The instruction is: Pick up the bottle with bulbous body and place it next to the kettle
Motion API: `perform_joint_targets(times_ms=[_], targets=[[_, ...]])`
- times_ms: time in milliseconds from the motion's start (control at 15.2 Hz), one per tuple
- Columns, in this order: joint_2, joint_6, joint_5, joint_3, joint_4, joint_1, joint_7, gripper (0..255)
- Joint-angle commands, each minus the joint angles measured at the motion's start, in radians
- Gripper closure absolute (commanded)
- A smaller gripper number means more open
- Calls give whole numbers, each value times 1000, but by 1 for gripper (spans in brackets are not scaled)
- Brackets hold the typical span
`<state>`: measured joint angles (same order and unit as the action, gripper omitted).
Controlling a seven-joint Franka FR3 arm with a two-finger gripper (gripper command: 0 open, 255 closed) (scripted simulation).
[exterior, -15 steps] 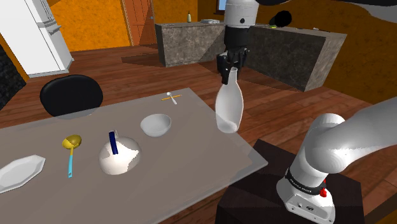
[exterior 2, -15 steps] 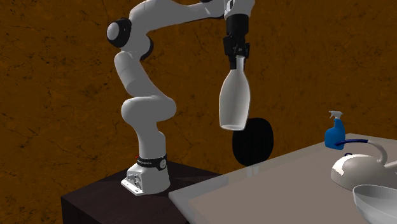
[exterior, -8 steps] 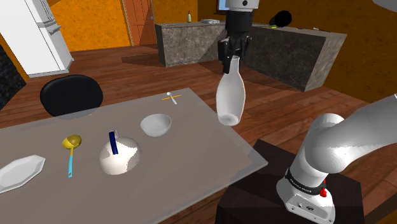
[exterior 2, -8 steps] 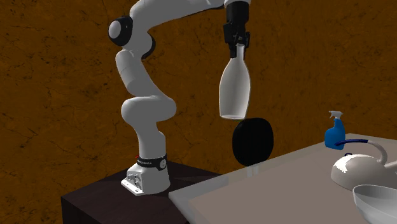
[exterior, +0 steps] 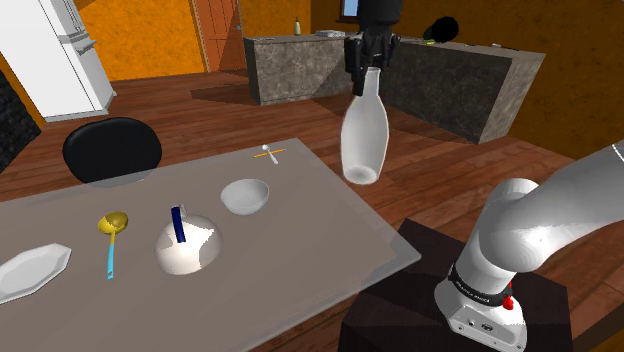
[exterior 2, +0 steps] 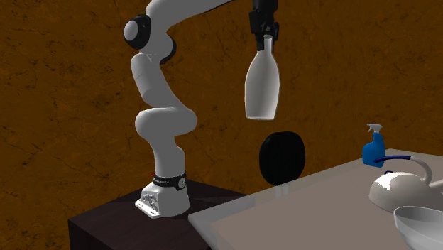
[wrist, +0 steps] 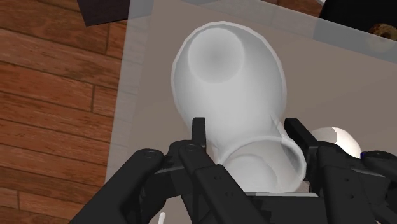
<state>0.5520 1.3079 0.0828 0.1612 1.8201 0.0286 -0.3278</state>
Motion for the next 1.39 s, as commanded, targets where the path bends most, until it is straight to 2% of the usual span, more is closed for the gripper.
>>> perform_joint_targets(times_ms=[0,198,726,1056,1320], targets=[[-20,-28,-2,1,-48,1,-3,255],[-81,-1,-2,22,-83,2,-23,255],[-345,96,-37,104,-248,-2,-110,255],[-539,119,-89,150,-412,-22,-170,255],[-717,105,-151,176,-594,-58,-217,255]])
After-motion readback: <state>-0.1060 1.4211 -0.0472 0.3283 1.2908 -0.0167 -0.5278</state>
